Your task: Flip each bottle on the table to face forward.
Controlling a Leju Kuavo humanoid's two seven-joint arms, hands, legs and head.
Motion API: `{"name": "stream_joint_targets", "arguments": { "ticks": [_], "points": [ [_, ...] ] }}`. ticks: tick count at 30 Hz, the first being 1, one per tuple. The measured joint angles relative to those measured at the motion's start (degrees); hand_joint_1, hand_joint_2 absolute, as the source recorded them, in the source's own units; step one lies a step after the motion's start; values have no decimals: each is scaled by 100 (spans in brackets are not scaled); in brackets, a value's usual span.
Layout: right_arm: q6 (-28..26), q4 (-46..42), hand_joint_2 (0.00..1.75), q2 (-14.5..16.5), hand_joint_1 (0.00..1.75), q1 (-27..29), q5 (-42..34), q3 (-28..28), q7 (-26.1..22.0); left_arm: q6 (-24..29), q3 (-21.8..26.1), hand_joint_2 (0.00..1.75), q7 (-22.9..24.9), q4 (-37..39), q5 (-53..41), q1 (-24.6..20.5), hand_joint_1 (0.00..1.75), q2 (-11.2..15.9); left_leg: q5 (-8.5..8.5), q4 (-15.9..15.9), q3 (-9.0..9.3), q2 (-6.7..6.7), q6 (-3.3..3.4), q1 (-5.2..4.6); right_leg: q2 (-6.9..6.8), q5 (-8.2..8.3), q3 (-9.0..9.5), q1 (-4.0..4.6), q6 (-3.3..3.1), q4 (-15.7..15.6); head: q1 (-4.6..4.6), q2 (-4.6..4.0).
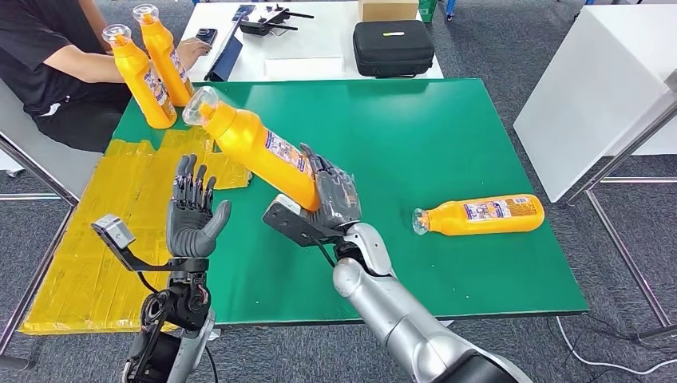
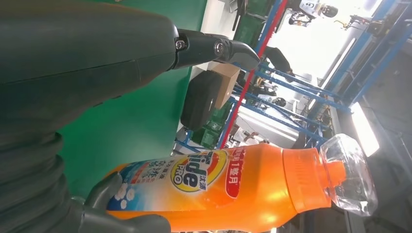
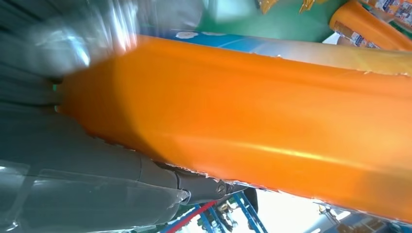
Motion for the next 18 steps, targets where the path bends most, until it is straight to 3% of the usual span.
{"name": "stream_joint_targets", "arguments": {
  "ticks": [14, 18],
  "points": [
    [-18, 502, 175, 205, 175, -68, 141, 493, 567, -102, -466, 175, 203, 215, 335, -272, 0, -83, 0, 0, -2, -2, 0, 0, -1, 0, -2, 0, 0, 0, 1, 0],
    [-85, 552, 175, 210, 175, -66, 113, 852, 922, -99, -589, 175, 297, 272, 550, -342, 0, -126, 0, 0, -3, -1, 0, 0, 0, 0, -4, 0, 0, 0, 0, 0]
  ]
}}
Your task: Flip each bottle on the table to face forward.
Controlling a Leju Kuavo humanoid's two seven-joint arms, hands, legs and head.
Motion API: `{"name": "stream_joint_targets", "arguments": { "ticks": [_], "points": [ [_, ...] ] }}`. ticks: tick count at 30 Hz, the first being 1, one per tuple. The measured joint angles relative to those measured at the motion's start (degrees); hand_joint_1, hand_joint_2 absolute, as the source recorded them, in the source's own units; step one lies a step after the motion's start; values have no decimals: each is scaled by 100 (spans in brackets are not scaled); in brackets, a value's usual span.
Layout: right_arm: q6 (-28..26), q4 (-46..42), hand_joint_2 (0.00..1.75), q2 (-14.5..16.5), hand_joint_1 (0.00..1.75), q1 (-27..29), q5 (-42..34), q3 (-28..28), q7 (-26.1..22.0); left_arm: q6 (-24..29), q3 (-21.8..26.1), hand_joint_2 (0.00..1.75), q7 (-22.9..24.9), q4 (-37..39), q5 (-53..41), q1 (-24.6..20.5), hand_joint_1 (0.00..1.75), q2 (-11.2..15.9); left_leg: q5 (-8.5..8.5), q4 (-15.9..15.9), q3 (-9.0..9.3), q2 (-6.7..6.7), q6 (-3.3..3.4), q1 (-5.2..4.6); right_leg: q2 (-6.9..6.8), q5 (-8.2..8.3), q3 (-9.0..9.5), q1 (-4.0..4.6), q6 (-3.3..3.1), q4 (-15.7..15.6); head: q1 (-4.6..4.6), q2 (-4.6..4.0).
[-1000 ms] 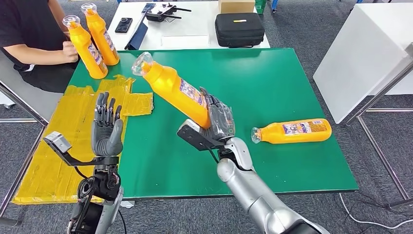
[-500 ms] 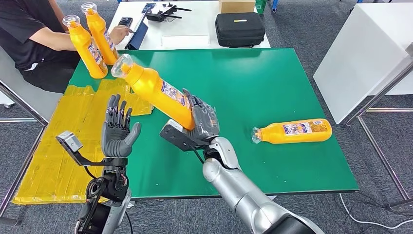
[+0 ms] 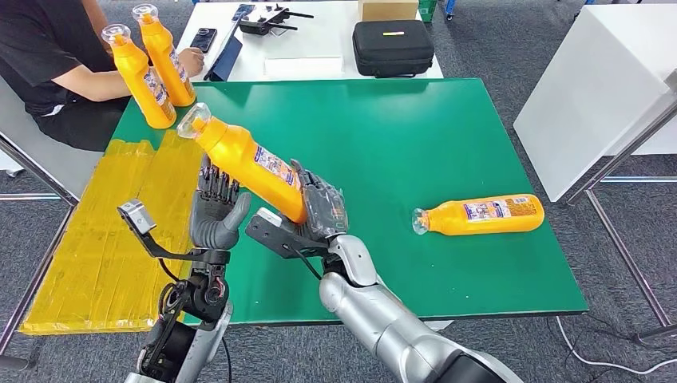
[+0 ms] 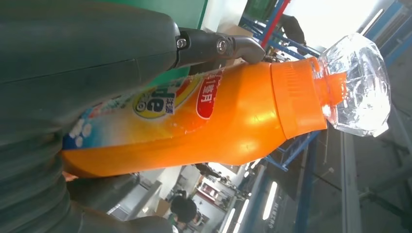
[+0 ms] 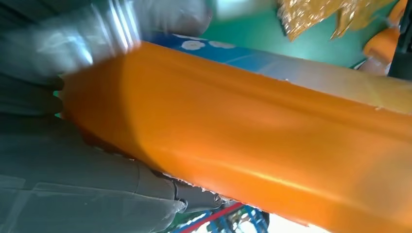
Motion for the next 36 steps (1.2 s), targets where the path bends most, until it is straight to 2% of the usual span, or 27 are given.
{"name": "stream_joint_targets", "arguments": {
  "ticks": [6, 9, 13, 19, 20, 23, 24, 36],
  "points": [
    [-134, -14, 175, 4, 175, 14, 452, 1112, 1006, 99, -49, 175, 89, 99, 260, -32, 0, -66, 0, 0, 0, 4, 0, 0, 2, 0, -5, 0, 0, 0, 1, 0],
    [-91, -154, 175, 4, 175, 63, 610, 1769, 1322, 137, -67, 175, 121, 179, 350, -31, 0, -72, 0, 0, -1, 6, 0, 1, 3, 0, -9, 1, 0, 0, -2, 0],
    [-59, -301, 175, -26, 175, 40, 627, 2316, 1529, 170, -75, 175, 98, 256, 433, 26, 0, -73, 0, 0, -4, 6, -1, 2, 3, -1, -12, 1, -1, 0, 1, 0],
    [-37, -306, 175, -74, 175, -30, 922, 2671, 1533, 214, -65, 175, 79, 334, 473, 148, 0, -71, 0, 0, -4, 6, 0, 1, 3, 0, -12, -3, -1, -1, 0, 0],
    [-32, -302, 175, -77, 175, -36, 968, 2721, 1531, 215, -62, 175, 80, 354, 473, 165, 35, -71, 0, 0, -4, 6, 0, 1, 3, 0, -12, -3, -1, -2, -1, 0],
    [-7, -264, 175, -88, 175, -58, 1022, 2823, 1517, 218, -57, 175, 71, 421, 471, 196, 166, -71, 0, 0, -4, 6, 0, 0, 3, 0, -13, -3, -1, -2, -1, 0],
    [3, -248, 175, -91, 175, -63, 1027, 2844, 1505, 219, -57, 175, 62, 447, 468, 200, 175, -71, 0, 0, -4, 6, 0, 0, 4, 0, -13, -3, -1, -2, -1, 0],
    [42, -87, 175, -94, 172, -66, 1022, 2913, 1378, 284, -49, 175, -172, 603, 397, 230, 175, -71, 0, 0, -4, 11, 0, 0, 7, 0, -16, -1, -1, -1, 0, 0]
  ]
}}
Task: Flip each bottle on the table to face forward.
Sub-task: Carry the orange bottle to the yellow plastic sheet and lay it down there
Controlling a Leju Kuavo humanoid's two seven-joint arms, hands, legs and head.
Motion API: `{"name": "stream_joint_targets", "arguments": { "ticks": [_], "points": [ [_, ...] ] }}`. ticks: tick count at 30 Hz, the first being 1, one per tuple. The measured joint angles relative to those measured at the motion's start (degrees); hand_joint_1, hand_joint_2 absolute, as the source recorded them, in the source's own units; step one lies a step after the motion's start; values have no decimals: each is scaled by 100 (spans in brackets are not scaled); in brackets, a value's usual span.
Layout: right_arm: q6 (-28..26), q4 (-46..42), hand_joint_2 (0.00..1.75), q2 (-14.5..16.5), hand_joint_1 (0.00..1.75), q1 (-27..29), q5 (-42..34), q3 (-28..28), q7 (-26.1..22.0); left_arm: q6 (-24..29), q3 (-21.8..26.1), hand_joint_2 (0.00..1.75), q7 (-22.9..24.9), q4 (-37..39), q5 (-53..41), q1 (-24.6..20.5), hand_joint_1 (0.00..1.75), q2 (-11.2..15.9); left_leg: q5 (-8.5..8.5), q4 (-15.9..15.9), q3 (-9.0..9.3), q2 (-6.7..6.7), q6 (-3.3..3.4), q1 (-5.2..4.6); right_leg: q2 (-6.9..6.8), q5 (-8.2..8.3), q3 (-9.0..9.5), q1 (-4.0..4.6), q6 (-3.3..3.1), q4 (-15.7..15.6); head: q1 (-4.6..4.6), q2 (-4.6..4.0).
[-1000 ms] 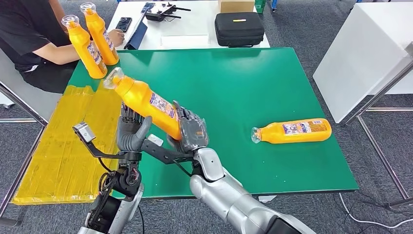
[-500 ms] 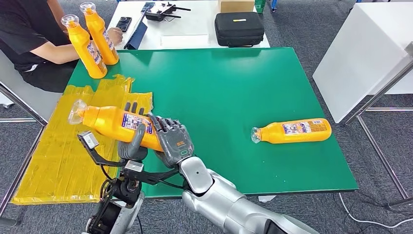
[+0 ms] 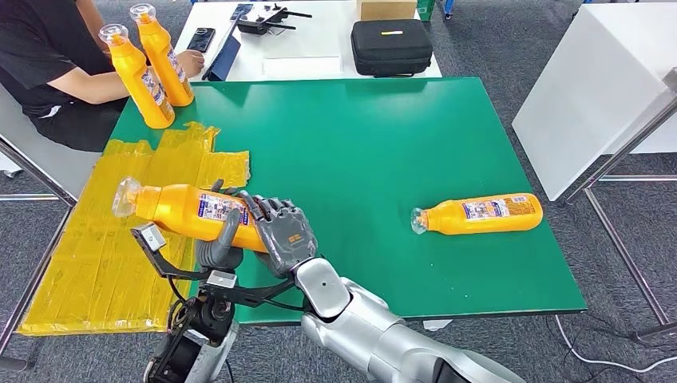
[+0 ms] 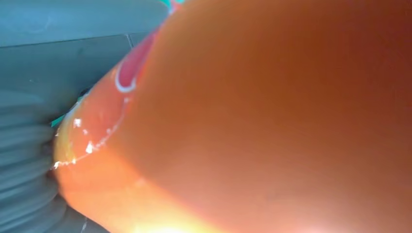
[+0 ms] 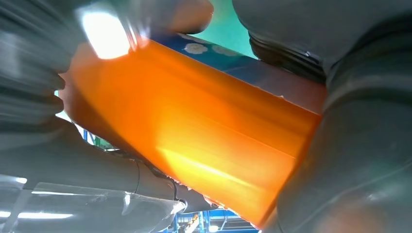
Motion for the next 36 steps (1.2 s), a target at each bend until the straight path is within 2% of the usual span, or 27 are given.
{"name": "stream_joint_targets", "arguments": {
  "ticks": [1, 2, 4, 5, 6, 8, 14, 18, 20, 22, 25, 27, 29, 31, 36],
  "points": [
    [11, 7, 175, 0, 169, 0, -3, 0, -4, 10, 7, 175, -9, 1, 0, 3, 175, 0, 0, 0, 0, 0, 0, 0, 0, 0, 0, 0, 0, 0, 0, 0],
    [23, 12, 175, 0, 157, -1, -5, 0, -10, 20, 16, 175, -16, 1, -1, 7, 175, 0, 0, 0, 0, 0, 0, 0, 0, 0, 0, 0, 0, 0, 0, 0],
    [44, 25, 175, 0, 72, -1, -23, 0, -23, 32, 32, 175, -25, 1, -3, 15, 175, -1, 0, 0, 0, 0, 0, 0, 0, 0, -1, 0, 0, 0, 0, 0],
    [57, 33, 131, 1, 31, 0, -44, 0, -33, 37, 39, 175, -31, 1, -12, 18, 175, -2, 0, 0, 0, 0, 0, 0, 0, 0, -1, 0, 0, 0, -1, 0],
    [70, 43, 87, 2, 0, 1, -79, 0, -53, 48, 46, 175, -45, 1, -30, 20, 175, -2, 0, 0, 0, 0, 0, 0, 0, 0, -1, 0, 0, 0, 0, 0],
    [110, 75, 0, 5, 0, 6, -210, -7, -133, 126, 75, 175, -107, 1, -148, 13, 175, 3, 0, 0, 0, 0, 0, 0, 0, 0, -1, 0, 0, 0, 0, 0],
    [139, 411, 0, 58, 0, -68, -488, -272, -571, 546, 186, 175, -320, -18, -954, -94, 175, 96, 1, 0, 0, -1, 0, 0, 0, 1, 0, 0, 0, 1, 0, 0],
    [95, 564, 0, 83, 0, -80, -437, -458, -644, 642, 226, 175, -359, -29, -1144, -184, 175, 124, 1, 0, 0, -3, 0, 0, -1, 1, 1, 0, -1, 1, 0, 0],
    [-62, 608, 0, 69, 0, -65, -439, -584, -637, 914, 235, 175, -514, -67, -1483, -245, 175, 138, 1, 0, -1, -5, 0, 0, -1, 2, 2, 0, 0, 1, 1, 0],
    [-276, 633, 0, -5, 0, -45, -407, -800, -589, 1433, 278, 175, -755, -187, -2172, -355, 175, 182, 2, 0, -4, -8, 1, 0, -3, 2, 2, 0, 0, 2, 1, 0],
    [-389, 557, 0, -272, 0, -31, -271, -1305, -553, 2575, 416, 175, -856, -404, -3929, -590, 175, 321, 9, 0, -8, -16, 6, 0, -18, 4, 6, 0, 3, 2, 1, 0],
    [-198, 293, 0, -530, 0, -25, -357, -1785, -776, 3408, 502, 175, -479, -446, -5722, -737, 175, 454, 13, 0, -8, -21, 11, 0, -29, 6, 9, -1, 6, 2, 1, 0],
    [215, -213, 0, -833, 0, 46, -578, -2370, -1138, 4008, 586, 175, 125, -292, -7818, -887, 175, 617, 16, 0, -8, -26, 14, -1, -35, 8, 11, -3, 8, 1, 2, 0],
    [620, -822, 0, -1120, 0, 189, -740, -2930, -1408, 4231, 713, 175, 540, 45, -9405, -1036, 175, 766, 17, 1, -7, -30, 15, -2, -37, 10, 12, -5, 11, 1, 2, 0],
    [1178, -2241, 0, -1794, 0, 743, -1055, -3886, -1806, 4275, 906, 175, 1327, 1290, -11354, -1337, 175, 987, 17, 3, -7, -36, 15, -4, -40, 11, 11, -9, 14, -1, 1, 0]
  ]
}}
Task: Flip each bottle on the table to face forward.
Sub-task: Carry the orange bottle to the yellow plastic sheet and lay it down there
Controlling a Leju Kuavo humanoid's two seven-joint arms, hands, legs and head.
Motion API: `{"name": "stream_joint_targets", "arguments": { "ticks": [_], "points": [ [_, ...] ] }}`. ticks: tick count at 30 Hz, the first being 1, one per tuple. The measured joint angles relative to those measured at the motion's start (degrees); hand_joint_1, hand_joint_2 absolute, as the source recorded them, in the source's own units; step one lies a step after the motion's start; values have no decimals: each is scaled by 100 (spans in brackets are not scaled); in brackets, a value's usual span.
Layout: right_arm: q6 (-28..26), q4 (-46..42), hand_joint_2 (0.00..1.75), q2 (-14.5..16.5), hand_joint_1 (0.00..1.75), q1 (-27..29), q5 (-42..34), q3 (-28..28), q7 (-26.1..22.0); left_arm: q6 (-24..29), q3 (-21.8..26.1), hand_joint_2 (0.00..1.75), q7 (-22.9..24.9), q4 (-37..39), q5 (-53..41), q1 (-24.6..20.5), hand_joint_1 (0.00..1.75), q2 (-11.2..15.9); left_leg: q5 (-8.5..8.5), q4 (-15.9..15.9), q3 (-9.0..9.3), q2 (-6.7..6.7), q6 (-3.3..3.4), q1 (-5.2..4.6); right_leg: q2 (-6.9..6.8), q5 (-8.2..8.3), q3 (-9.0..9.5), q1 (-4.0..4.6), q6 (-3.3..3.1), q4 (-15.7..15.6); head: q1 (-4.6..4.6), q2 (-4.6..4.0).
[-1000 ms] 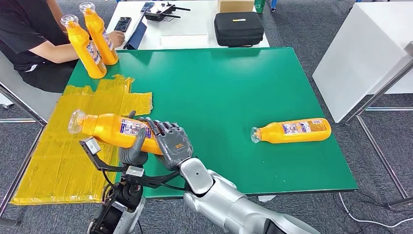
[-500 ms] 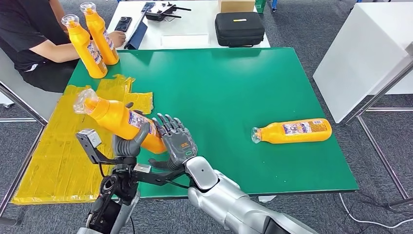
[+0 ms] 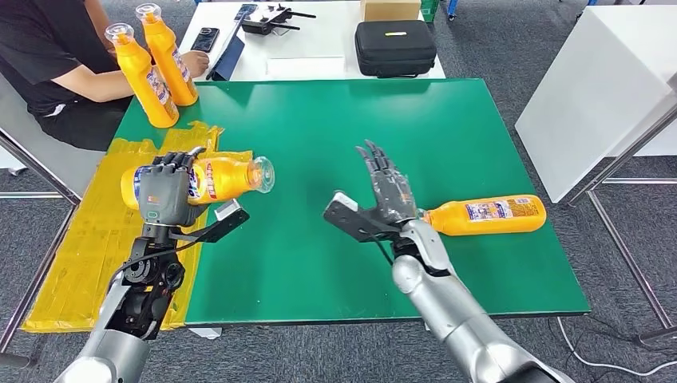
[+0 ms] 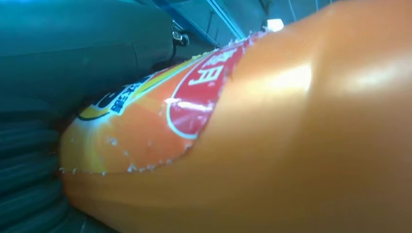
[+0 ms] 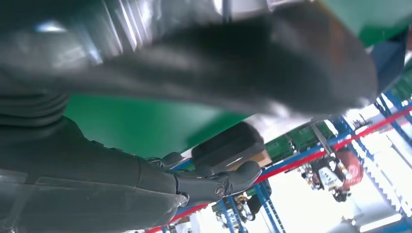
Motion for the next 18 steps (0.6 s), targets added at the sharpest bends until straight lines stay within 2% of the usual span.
{"name": "stream_joint_targets", "arguments": {
  "ticks": [4, 9, 11, 13, 15, 17, 18],
  "points": [
    [359, -1080, 0, -571, 0, 521, -274, -558, -258, -6, -46, 175, 386, 1150, -506, -140, 175, 83, -1, 0, -9, -2, 1, -5, -1, 0, -6, -5, 2, 1, 0, 0],
    [889, -2028, 0, -1098, 0, 1064, -518, -1077, -519, -496, -166, 175, 378, 2272, -404, -405, 175, 105, -3, 0, -13, -5, 2, -8, -2, -1, -10, -7, 3, -1, -2, 0],
    [1063, -2292, 0, -1275, 0, 1255, -600, -1286, -602, -645, -199, 175, 350, 2553, -323, -488, 87, 110, -3, 0, -15, -8, 3, -9, -7, -1, -8, -7, 3, -1, -2, 0],
    [1145, -2476, 0, -1416, 0, 1375, -631, -1449, -631, -736, -221, 87, 335, 2763, -280, -597, 0, 112, -4, -1, -13, -10, 3, -10, -11, -1, -3, -7, 3, -1, -1, 0],
    [1206, -2603, 87, -1526, 0, 1450, -638, -1561, -642, -904, -236, 0, 317, 2922, -216, -696, 0, 116, -5, -2, -7, -9, 3, -11, -9, 0, 1, -6, 3, -1, -2, 0],
    [1241, -2694, 87, -1630, 0, 1520, -608, -1671, -644, -1129, -242, 0, 273, 3037, -128, -782, 0, 117, -2, -2, 0, -9, 6, -11, -10, 0, 7, -6, 3, -1, -3, 0],
    [1246, -2734, 44, -1685, 0, 1553, -574, -1740, -644, -1232, -242, 0, 227, 3078, -74, -813, 0, 117, 1, -2, 4, -10, 7, -11, -12, 0, 11, -6, 4, -1, -3, 0]
  ]
}}
